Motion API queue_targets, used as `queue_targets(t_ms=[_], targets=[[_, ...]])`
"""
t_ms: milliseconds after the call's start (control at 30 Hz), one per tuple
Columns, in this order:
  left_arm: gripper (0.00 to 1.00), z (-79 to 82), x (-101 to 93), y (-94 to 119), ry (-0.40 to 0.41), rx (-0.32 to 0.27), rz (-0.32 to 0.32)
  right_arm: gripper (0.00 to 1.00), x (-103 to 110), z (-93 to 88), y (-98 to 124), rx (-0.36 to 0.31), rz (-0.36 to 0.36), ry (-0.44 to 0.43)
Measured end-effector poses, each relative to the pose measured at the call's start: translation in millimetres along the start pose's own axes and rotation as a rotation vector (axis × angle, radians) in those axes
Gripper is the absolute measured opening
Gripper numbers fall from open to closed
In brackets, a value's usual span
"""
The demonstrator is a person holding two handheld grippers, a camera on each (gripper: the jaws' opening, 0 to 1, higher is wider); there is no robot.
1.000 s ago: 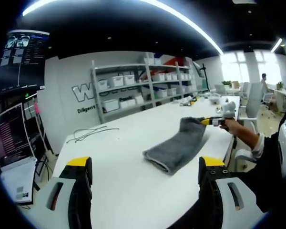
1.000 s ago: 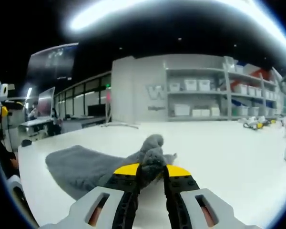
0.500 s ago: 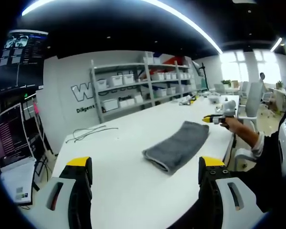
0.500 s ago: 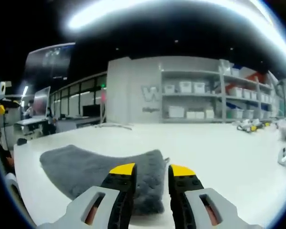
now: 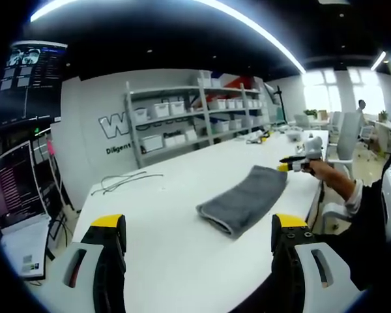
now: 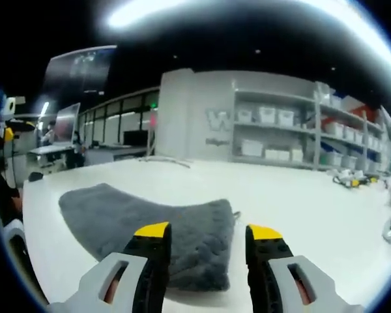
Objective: Open the folded towel by lifting each exposed corner and separating the folded layers until the towel lies flat within the target outline without major curled edges
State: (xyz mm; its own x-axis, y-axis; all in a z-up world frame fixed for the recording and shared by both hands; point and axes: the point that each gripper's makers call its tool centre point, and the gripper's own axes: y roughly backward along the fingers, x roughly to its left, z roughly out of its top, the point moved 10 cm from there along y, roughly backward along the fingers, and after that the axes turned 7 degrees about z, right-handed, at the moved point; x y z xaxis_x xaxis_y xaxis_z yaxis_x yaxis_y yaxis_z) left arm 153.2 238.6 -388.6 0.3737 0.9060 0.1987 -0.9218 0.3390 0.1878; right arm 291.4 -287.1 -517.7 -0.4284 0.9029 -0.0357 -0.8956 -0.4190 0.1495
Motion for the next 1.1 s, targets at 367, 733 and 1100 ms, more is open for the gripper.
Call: queue_targets(t_ms=[367,733,1100], targets=[[0.91,-8.8,0.5,-17,0.022,0.028,-0.021,0.52,2,-3.3,-5,0.054,0.048,0.008],[0.91,-19.3,-3.1,-37,0.072,0.061,-0.056,0.53,6,-0.5,-2,0.090,0.093,0.040],[0.91,-26.8,-2.0,-49,0.115,0.085,-0.055,0.54,8,-5.9,1,0.161,0.143,0.066]])
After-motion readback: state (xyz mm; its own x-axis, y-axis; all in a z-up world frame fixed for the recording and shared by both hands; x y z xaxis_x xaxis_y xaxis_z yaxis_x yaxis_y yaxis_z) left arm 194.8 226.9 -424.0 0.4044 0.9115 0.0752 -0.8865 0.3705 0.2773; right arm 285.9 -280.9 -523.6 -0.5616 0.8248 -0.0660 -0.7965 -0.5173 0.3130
